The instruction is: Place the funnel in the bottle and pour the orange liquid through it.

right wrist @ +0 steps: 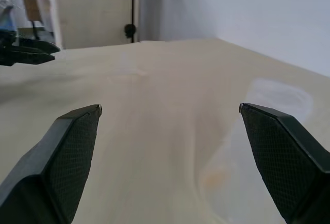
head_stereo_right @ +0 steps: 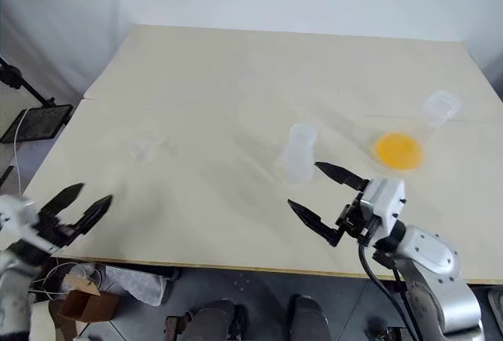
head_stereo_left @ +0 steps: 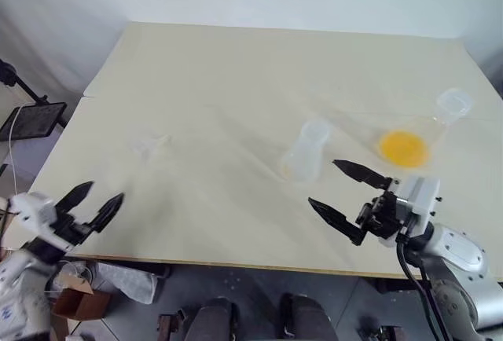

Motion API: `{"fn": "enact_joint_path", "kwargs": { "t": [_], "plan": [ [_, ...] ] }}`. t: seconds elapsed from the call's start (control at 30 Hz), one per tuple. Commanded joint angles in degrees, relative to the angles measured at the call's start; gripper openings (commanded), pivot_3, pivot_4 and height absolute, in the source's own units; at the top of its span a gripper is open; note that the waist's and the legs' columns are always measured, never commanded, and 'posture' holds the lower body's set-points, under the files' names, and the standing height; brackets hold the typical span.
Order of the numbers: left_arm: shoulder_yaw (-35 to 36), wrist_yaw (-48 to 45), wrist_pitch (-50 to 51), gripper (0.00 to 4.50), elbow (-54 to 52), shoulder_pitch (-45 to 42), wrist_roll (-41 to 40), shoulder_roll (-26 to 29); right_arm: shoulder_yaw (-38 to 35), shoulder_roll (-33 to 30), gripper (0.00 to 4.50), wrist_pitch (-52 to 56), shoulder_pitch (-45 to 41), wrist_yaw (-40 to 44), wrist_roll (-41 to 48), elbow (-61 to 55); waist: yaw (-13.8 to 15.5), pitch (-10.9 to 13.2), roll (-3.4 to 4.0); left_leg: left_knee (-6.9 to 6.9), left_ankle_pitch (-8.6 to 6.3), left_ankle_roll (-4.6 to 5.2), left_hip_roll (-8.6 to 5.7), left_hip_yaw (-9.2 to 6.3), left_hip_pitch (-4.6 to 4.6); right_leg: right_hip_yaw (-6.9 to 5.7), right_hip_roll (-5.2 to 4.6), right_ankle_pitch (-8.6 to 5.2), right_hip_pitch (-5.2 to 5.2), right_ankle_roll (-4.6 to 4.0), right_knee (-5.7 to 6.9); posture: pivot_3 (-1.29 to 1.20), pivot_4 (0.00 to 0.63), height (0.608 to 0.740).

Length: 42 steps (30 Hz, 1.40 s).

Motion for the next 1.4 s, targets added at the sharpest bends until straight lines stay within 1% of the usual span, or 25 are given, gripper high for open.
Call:
{"fn": "enact_joint_path", "kwargs": {
  "t": [0.03,0.13,0.27,0.33,0.47,0.57,0.67,0.8,1.0,1.1,1.17,1.23,1.33,1.4],
  "plan": [
    [2.7,2.0,-0.8,4.48,-4.8,3.2,-2.5,-0.3,0.9,-0.1,4.5,0.2,-2.3,1.9,1.7,0.6,0.1,0.0,0.0,-0.01,0.0,0.0,0.0,-0.02,-0.01,-0.01,0.0,0.0,0.02,0.0,0.0,0.0,0.15,0.74],
    [1.5,3.3,-0.1,4.48,-6.9,4.1,-2.9,-0.4,1.7,0.1,4.5,0.1,-3.8,2.9,1.8,1.9,0.1,0.0,-0.01,0.0,-0.01,-0.01,0.0,-0.01,0.0,0.0,-0.01,0.0,0.01,-0.01,-0.02,0.0,0.15,0.74],
    [-3.3,6.1,3.1,4.48,-10.1,1.3,-3.1,-0.2,1.7,0.3,4.5,-0.2,-4.9,3.7,1.5,3.4,0.0,0.0,0.0,-0.01,-0.01,-0.02,0.0,0.01,0.01,0.01,-0.01,0.0,-0.01,-0.01,0.04,0.0,0.15,0.74],
    [-6.2,9.2,4.5,4.48,-8.9,-2.6,-0.8,0.5,1.6,0.3,4.5,-0.2,-4.9,3.7,1.4,3.5,0.0,0.0,-0.01,-0.02,-0.01,-0.02,0.0,0.01,0.0,0.0,0.02,0.0,-0.01,-0.01,0.11,0.0,0.15,0.74],
    [-15.2,14.1,9.4,4.48,-5.7,-15.3,3.5,1.7,0.5,-0.4,4.5,-0.4,-2.2,3.3,0.8,2.2,0.5,0.0,-0.04,0.0,0.01,0.0,-0.04,-0.01,-0.03,-0.05,0.16,0.0,-0.02,-0.01,0.27,0.0,0.15,0.74],
    [-18.1,15.4,10.2,4.48,-1.4,-21.0,5.2,1.4,-0.6,-0.4,4.5,-0.2,-0.8,2.2,0.8,1.2,-0.1,0.0,-0.05,-0.01,0.02,0.04,-0.21,0.07,-0.01,-0.05,0.23,0.01,-0.15,0.02,0.52,0.0,0.15,0.74],
    [-20.5,15.0,9.8,4.48,3.2,-24.6,7.1,1.7,-0.8,-0.1,4.5,0.0,0.1,1.2,0.7,0.0,-1.3,0.0,-0.05,-0.13,0.01,0.05,-0.26,0.25,0.05,-0.2,0.29,0.02,-0.25,0.04,0.53,0.0,0.15,0.74],
    [-22.3,17.0,8.3,4.48,9.1,-29.0,10.1,1.6,-1.2,0.0,4.5,-0.1,1.6,-0.4,0.4,-1.7,-0.9,0.0,-0.04,-0.07,0.06,0.04,-0.2,0.2,0.06,-0.32,0.3,0.02,-0.18,0.04,0.54,0.0,0.15,0.74],
    [-22.4,16.9,8.7,4.48,10.0,-29.2,10.0,1.2,-2.3,0.2,4.5,-0.6,3.4,-2.1,0.1,-2.5,-0.1,-0.1,-0.04,-0.02,0.1,0.05,-0.22,0.18,0.09,-0.11,0.24,0.02,-0.14,0.04,0.55,0.0,0.15,0.74],
    [-22.6,17.0,8.4,3.88,10.7,-29.6,10.3,0.9,-2.0,0.5,4.5,-0.9,3.3,-2.5,0.0,-2.5,0.1,-0.1,-0.04,-0.01,0.1,0.05,-0.22,0.16,0.08,-0.1,0.23,0.02,-0.13,0.04,0.54,0.0,0.15,0.74],
    [-22.5,16.8,8.1,3.23,10.5,-29.5,10.0,0.8,-1.9,0.8,4.5,-1.1,3.2,-2.7,0.0,-2.4,0.1,-0.1,-0.03,-0.01,0.1,0.05,-0.23,0.17,0.09,-0.1,0.23,0.02,-0.11,0.04,0.54,0.0,0.15,0.74],
    [-22.3,14.4,7.2,2.64,8.5,-28.7,8.4,0.8,-1.8,0.8,4.5,-1.3,3.1,-2.6,-0.1,-2.1,0.1,-0.1,-0.03,-0.01,0.1,0.05,-0.23,0.16,0.09,-0.1,0.23,0.02,-0.11,0.04,0.55,0.0,0.15,0.74],
    [-21.4,11.9,6.3,2.64,5.6,-27.0,6.1,0.6,-1.7,1.0,4.5,-1.6,3.4,-2.6,-0.3,-1.9,0.1,-0.1,-0.03,-0.01,0.1,0.05,-0.23,0.16,0.07,-0.09,0.21,0.02,-0.12,0.04,0.54,0.0,0.15,0.74],
    [-21.2,11.2,5.7,2.64,3.7,-24.8,6.3,1.2,-1.3,1.4,4.5,-1.7,3.7,-2.7,-0.4,-2.0,0.0,-0.1,-0.04,-0.02,0.1,0.05,-0.22,0.14,0.05,-0.06,0.21,0.02,-0.14,0.04,0.52,0.0,0.15,0.74]
  ]
}}
